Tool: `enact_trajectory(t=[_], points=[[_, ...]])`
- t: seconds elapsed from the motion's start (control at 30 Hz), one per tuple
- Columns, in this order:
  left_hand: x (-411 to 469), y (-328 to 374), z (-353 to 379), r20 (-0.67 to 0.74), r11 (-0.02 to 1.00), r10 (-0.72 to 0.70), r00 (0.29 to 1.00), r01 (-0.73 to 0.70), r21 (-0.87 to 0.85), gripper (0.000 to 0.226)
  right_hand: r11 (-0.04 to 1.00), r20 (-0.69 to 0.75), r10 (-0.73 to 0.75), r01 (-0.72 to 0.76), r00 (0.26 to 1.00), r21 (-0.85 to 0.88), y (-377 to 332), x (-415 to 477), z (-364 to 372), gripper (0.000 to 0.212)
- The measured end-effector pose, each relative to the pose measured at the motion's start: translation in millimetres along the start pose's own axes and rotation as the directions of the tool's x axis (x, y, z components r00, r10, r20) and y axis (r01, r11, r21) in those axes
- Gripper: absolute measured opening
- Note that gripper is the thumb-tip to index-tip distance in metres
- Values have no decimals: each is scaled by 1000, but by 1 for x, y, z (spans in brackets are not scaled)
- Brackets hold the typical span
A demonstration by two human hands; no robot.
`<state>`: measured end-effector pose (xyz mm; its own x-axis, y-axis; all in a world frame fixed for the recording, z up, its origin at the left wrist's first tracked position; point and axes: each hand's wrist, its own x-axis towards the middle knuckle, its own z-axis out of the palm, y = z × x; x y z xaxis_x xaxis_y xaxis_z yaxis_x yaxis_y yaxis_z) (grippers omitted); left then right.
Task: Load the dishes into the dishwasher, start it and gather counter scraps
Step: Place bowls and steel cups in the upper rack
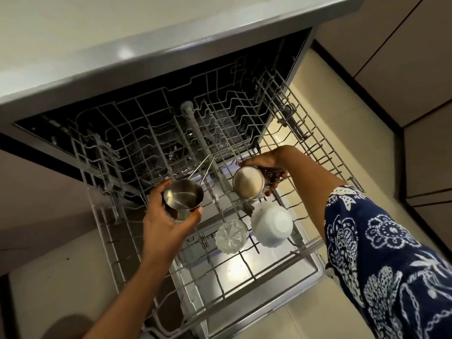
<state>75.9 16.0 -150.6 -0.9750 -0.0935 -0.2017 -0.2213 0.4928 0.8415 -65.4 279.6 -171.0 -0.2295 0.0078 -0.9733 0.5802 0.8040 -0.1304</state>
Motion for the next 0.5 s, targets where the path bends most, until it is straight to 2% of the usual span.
enact_trajectory(t=[0.17,0.27,0.37,0.43,0.5], points=[[2,-1,3,-6,1000,7,1000,-7,12,81,999,-61,-32,34,998,33,1,16,8,82],[1,-2,4,-10,1000,9,1000,-9,13,81,987,-162,-131,114,978,-111,4,13,8,84],[1,-4,4,-11,1000,21,1000,-21,10,80,928,-243,-252,162,937,-336,15,1,0,65],[0,-5,4,-5,1000,19,1000,-19,6,81,894,-250,-314,196,916,-402,26,-5,-4,50],[-1,-6,3,-1,1000,23,1000,-23,7,82,865,-330,-413,252,849,-433,40,-9,-3,37]])
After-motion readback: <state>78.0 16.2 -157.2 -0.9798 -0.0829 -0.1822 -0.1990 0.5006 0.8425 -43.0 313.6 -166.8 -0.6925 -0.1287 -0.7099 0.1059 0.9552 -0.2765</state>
